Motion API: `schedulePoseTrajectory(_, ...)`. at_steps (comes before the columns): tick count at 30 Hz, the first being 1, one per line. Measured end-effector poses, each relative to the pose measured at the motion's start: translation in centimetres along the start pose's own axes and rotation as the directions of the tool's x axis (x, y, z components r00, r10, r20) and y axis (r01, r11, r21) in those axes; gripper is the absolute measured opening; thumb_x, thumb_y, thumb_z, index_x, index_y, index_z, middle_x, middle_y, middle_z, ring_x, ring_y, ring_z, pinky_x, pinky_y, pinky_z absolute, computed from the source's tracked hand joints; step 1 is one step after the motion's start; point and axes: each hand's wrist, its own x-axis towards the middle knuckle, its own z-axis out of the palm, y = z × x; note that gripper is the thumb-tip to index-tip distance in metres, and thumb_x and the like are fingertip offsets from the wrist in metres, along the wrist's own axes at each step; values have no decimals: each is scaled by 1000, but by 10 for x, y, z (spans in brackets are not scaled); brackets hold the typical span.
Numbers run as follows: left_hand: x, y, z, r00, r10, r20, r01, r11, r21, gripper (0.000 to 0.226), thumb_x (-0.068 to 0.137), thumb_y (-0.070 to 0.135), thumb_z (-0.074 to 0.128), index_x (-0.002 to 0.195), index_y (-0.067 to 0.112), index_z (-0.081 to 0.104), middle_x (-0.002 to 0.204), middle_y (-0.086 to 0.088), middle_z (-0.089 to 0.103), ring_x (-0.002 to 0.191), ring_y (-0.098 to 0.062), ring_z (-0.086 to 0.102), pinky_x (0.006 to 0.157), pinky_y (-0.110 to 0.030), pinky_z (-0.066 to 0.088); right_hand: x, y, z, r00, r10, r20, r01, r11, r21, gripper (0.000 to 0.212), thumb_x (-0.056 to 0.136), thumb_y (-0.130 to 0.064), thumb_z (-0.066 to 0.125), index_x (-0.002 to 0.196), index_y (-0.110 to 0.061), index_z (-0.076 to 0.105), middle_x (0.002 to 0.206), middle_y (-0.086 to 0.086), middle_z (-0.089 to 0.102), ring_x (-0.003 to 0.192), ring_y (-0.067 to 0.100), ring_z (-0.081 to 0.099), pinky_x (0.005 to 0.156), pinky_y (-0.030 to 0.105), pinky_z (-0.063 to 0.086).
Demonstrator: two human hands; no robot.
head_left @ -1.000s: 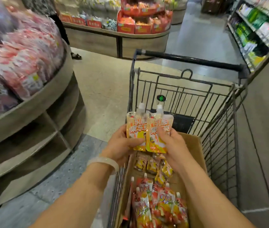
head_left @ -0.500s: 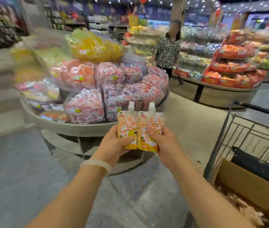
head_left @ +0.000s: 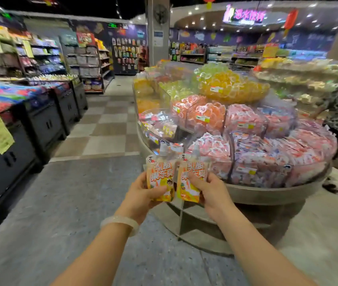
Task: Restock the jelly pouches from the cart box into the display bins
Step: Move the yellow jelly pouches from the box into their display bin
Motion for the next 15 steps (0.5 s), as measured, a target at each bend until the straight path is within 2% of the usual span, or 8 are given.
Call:
schedulePoseTrajectory(3, 37, 11, -30, 998, 13, -66, -13, 1000, -7, 48, 78, -12, 64, 118, 12, 56, 94, -9, 71, 76, -20, 71, 65, -31, 60, 46, 8, 35, 999, -8, 48, 9, 1000, -18, 17, 83, -5, 66, 99, -9, 64, 88, 4, 74, 73, 15, 72, 66, 31, 60)
schedulePoseTrajectory(7, 106, 37, -61, 995, 24, -101, -23, 1000, 14, 47, 79, -11, 64, 118, 13, 56, 96, -9, 72, 79, -22, 70, 67, -33, 59, 118, 12, 78, 997, -16, 73, 19, 999, -29, 17, 80, -4, 68, 96, -9, 65, 96, 11, 73, 88, 28, 70, 82, 46, 56)
schedulePoseTrajectory(10, 159, 56, -79, 995, 41, -92, -40, 999, 20, 43, 80, -12, 62, 112, 15, 58, 91, -8, 72, 72, -19, 71, 59, -31, 58, 175, 13, 102, 998, -17, 53, 17, 1000, -12, 18, 81, -3, 69, 97, -7, 65, 104, 18, 70, 97, 35, 67, 89, 53, 52)
schedulePoseTrajectory(13, 201, 63, -94, 995, 24, -95, -24, 1000, 6, 38, 81, -13, 59, 107, 15, 58, 83, -5, 73, 67, -17, 71, 53, -27, 55, 220, 17, 119, 999, -20, 37, 20, 1000, -11, 16, 81, 0, 67, 96, -6, 64, 105, 20, 69, 97, 36, 66, 89, 53, 52)
schedulePoseTrajectory(15, 228, 65, -105, 995, 14, -94, -13, 1000, 9, 41, 81, -14, 59, 113, 11, 57, 90, -9, 72, 70, -20, 71, 54, -29, 56, 248, 21, 129, 999, -18, 43, 18, 1000, 4, 18, 81, 3, 66, 97, -5, 64, 105, 21, 69, 90, 33, 68, 85, 49, 55)
